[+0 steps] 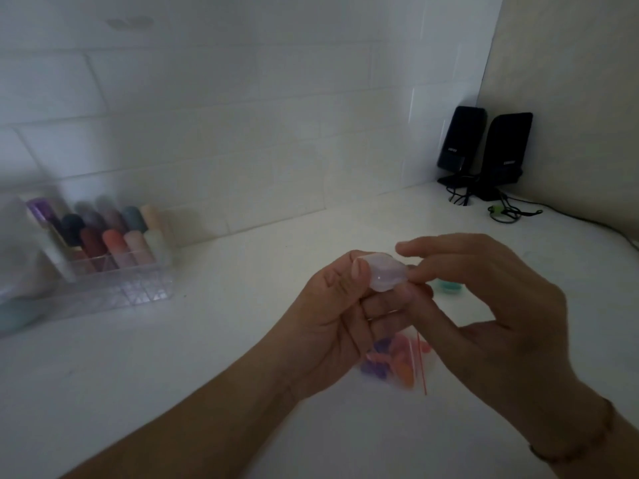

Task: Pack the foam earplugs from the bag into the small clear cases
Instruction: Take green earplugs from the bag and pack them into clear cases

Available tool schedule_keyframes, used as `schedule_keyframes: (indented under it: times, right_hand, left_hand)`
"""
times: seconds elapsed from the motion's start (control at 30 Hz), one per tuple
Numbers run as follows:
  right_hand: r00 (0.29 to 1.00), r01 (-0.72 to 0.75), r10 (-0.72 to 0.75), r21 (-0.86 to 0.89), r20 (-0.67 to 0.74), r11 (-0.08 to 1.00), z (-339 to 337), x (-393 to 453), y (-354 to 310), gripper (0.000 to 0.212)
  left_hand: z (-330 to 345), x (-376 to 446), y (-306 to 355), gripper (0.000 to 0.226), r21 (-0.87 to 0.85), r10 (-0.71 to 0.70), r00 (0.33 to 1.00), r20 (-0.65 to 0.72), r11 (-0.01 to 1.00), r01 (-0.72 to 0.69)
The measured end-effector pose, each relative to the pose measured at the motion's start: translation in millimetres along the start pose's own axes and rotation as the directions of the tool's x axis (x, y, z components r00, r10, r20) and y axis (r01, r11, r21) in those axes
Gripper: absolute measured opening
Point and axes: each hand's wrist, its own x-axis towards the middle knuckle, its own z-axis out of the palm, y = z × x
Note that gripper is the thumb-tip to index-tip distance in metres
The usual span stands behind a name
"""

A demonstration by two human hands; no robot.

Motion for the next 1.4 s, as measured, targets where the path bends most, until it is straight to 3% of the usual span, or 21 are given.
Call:
schedule_keyframes:
  times: [0.17, 0.5, 0.63, 0.8, 0.87, 0.93, 1.0, 1.07, 1.13, 1.23, 1.33, 1.4]
  right_hand:
    - [0.999, 0.041, -0.039, -0.092, 0.017, 0.995, -1.3, 0.8, 2.4, 0.017]
    - [0.998, -0.035, 0.038, -0.057, 0.042, 0.998, 5.1, -1.2, -0.8, 0.016]
    - [0.997, -0.077, 0.078, -0.035, 0.015, 0.996, 5.8, -0.3, -3.6, 0.013]
    - [0.971, -0.215, 0.2, 0.115, 0.128, 0.97, 0.6, 0.6, 0.5, 0.02]
    - [0.971, -0.203, 0.182, 0.138, 0.153, 0.969, -0.2, 1.3, 2.5, 0.02]
    - [0.961, -0.277, 0.266, 0.193, 0.083, 0.941, -4.7, 5.1, 3.4, 0.017]
    - [0.916, -0.396, 0.4, 0.254, 0.039, 0.882, -12.9, 11.1, 6.0, 0.017]
    - [0.827, -0.562, 0.534, 0.233, 0.176, 0.794, -21.8, 16.5, 11.5, 0.028]
    - [0.684, -0.689, 0.618, 0.065, 0.388, 0.722, -27.7, 17.7, 19.1, 0.028]
    - [0.546, -0.699, 0.66, -0.154, 0.516, 0.698, -33.1, 17.2, 27.0, 0.02]
    - [0.454, -0.697, 0.667, -0.231, 0.591, 0.679, -35.8, 18.9, 27.1, 0.02]
    - [0.469, -0.612, 0.627, -0.283, 0.622, 0.739, -32.6, 16.1, 26.8, 0.02]
  left_hand:
    - [0.5, 1.4, 3.2, 0.049, 0.055, 0.016, 1.0, -0.013, 0.998, -0.016]
    - [-1.1, 0.5, 2.7, 0.071, 0.113, 0.04, 0.999, -0.037, 0.993, -0.035]
    - [-1.5, 1.1, 4.0, 0.06, 0.179, 0.035, 0.999, -0.02, 0.983, -0.031]
    - [-4.0, -1.8, 3.8, 0.025, 0.549, -0.044, 0.989, 0.142, 0.835, -0.042]
    - [-4.1, -1.4, 11.3, 0.028, 0.501, -0.006, 0.991, 0.136, 0.863, -0.064]
    - [-10.0, 2.2, 28.6, 0.04, 0.321, 0.064, 0.997, 0.043, 0.944, -0.075]
    - [-18.8, 5.2, 49.6, 0.036, 0.199, 0.116, 0.986, -0.121, 0.976, -0.091]
    - [-30.5, 6.3, 65.6, 0.028, 0.178, 0.098, 0.941, -0.325, 0.983, -0.041]
    - [-44.5, 5.9, 72.5, 0.016, 0.206, 0.033, 0.879, -0.476, 0.976, 0.075]
    - [-57.9, 4.1, 72.6, 0.003, 0.287, -0.043, 0.83, -0.557, 0.927, 0.241]
    - [-59.0, 2.3, 69.3, 0.008, 0.573, -0.025, 0.857, -0.515, 0.733, 0.366]
    - [-54.2, 0.6, 65.0, 0.014, 0.712, -0.032, 0.876, -0.481, 0.568, 0.412]
